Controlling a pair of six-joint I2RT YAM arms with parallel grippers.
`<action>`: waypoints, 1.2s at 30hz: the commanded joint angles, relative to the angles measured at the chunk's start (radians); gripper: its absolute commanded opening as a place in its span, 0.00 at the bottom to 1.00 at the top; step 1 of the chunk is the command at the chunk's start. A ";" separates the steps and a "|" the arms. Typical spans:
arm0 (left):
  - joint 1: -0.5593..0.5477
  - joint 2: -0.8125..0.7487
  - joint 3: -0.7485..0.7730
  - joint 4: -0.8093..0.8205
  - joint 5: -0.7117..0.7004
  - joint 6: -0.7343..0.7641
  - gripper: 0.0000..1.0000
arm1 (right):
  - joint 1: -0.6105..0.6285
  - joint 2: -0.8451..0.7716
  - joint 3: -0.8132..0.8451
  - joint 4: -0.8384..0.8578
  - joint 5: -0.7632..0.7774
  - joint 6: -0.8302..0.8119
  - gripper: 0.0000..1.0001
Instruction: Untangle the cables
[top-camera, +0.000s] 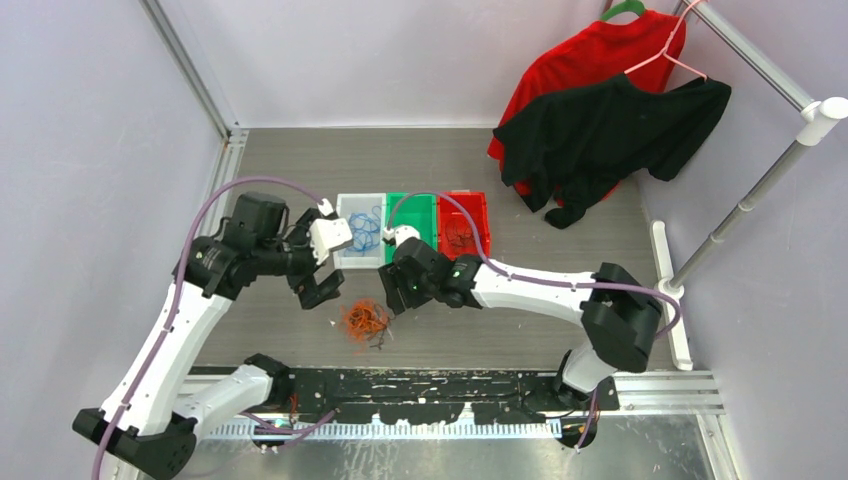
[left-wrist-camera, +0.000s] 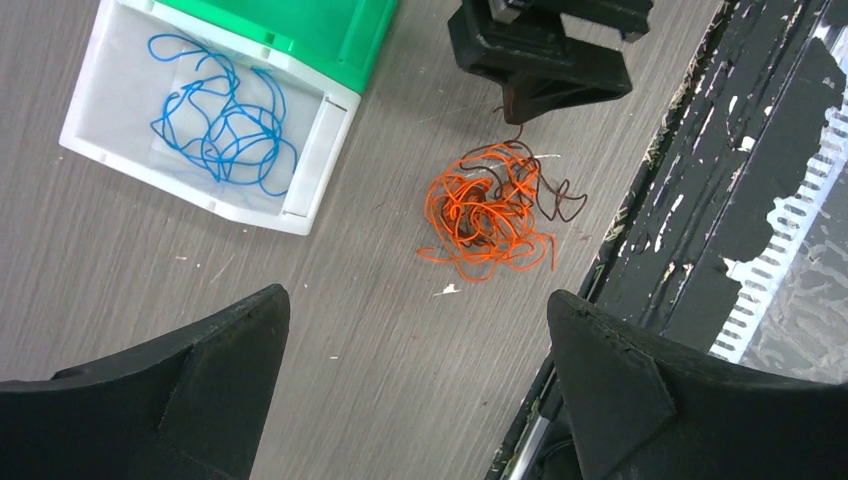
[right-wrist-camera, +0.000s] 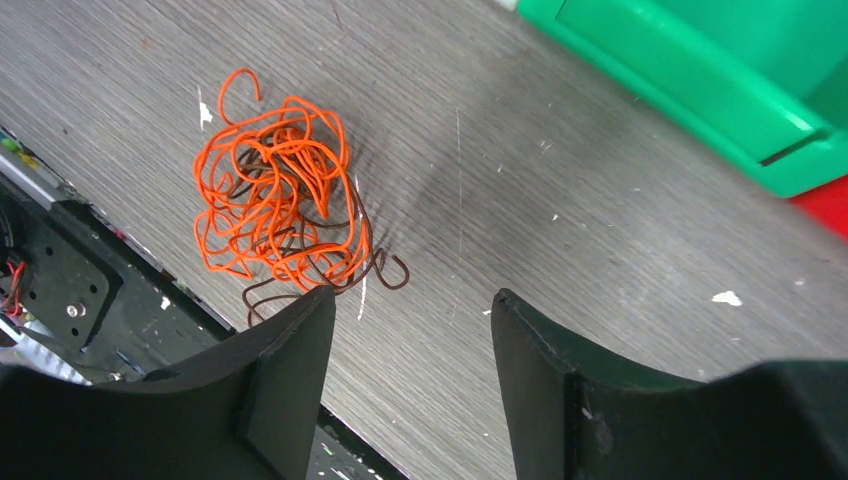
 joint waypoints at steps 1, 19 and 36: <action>0.004 -0.046 -0.008 0.008 0.007 0.033 1.00 | 0.004 0.016 -0.010 0.111 -0.059 0.072 0.62; 0.004 -0.133 -0.020 0.030 0.080 0.034 0.98 | 0.013 0.130 -0.018 0.142 -0.094 0.108 0.36; 0.005 -0.375 -0.280 0.347 0.187 -0.193 0.91 | 0.011 -0.171 0.247 -0.036 -0.062 -0.031 0.01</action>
